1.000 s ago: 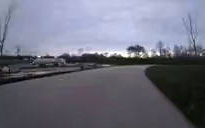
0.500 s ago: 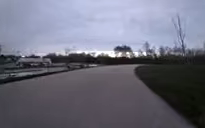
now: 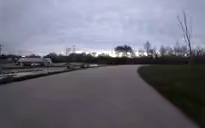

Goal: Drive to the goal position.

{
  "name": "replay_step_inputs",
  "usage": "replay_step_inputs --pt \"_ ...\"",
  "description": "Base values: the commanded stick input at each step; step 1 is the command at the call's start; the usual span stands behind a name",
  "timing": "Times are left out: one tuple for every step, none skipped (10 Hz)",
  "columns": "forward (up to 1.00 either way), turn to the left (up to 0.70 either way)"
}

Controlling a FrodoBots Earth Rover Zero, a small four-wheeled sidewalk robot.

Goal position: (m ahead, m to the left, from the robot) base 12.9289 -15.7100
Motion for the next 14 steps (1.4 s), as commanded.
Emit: replay_step_inputs --pt "1.0 -0.33" --pt "1.0 -0.39" --pt "1.0 -0.4" --pt "1.0 -0.4" --pt "1.0 -0.38" --pt "1.0 -0.22" --pt "1.0 -0.11" --pt "1.0 -0.06" --pt "1.0 -0.01" --pt "1.0 0.0" --pt "1.0 0.0" --pt "1.0 0.0" --pt "1.0 0.0" --pt "1.0 0.0"
